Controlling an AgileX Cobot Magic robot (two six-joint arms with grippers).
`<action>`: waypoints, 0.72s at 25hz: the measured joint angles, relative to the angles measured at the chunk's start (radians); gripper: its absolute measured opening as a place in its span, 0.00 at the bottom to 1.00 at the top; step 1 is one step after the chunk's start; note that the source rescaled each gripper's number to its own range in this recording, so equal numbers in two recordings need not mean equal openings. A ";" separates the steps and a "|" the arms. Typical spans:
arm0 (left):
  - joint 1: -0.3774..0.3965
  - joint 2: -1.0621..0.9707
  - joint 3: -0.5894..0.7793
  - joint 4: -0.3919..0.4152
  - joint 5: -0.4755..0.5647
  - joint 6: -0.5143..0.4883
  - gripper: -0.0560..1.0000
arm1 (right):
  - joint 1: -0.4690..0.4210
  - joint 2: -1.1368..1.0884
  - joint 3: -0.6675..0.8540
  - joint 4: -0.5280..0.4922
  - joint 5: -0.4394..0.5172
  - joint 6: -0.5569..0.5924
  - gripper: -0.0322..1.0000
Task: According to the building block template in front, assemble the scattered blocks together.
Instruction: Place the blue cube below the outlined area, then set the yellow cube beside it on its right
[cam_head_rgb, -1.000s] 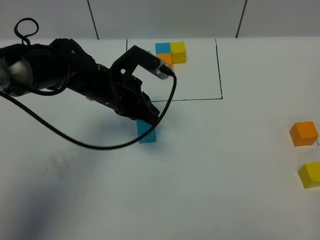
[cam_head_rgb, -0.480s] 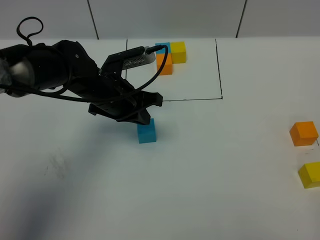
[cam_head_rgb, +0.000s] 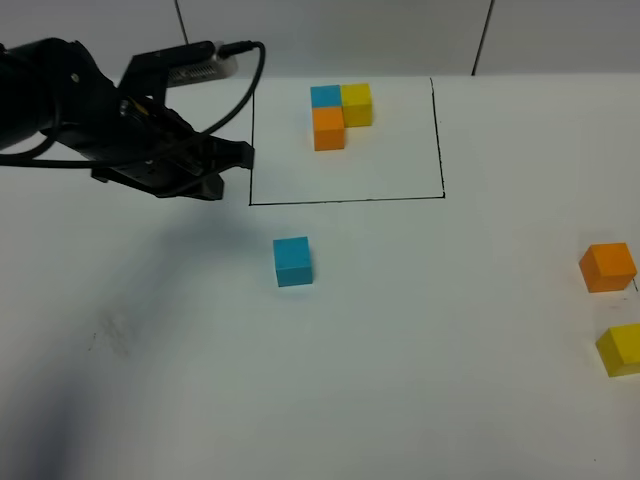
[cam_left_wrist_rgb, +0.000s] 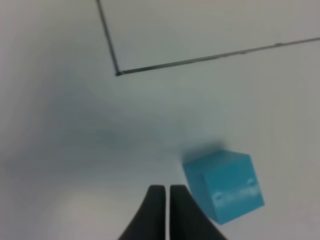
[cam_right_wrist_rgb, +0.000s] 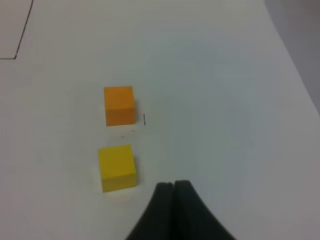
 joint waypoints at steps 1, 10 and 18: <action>0.011 -0.015 0.000 0.024 0.020 -0.023 0.05 | 0.000 0.000 0.000 0.000 0.000 0.000 0.03; 0.127 -0.136 0.095 0.128 0.105 -0.090 0.05 | 0.000 0.000 0.000 0.000 0.000 0.000 0.03; 0.289 -0.357 0.329 0.131 0.095 -0.091 0.05 | 0.000 0.000 0.000 0.000 0.000 0.000 0.03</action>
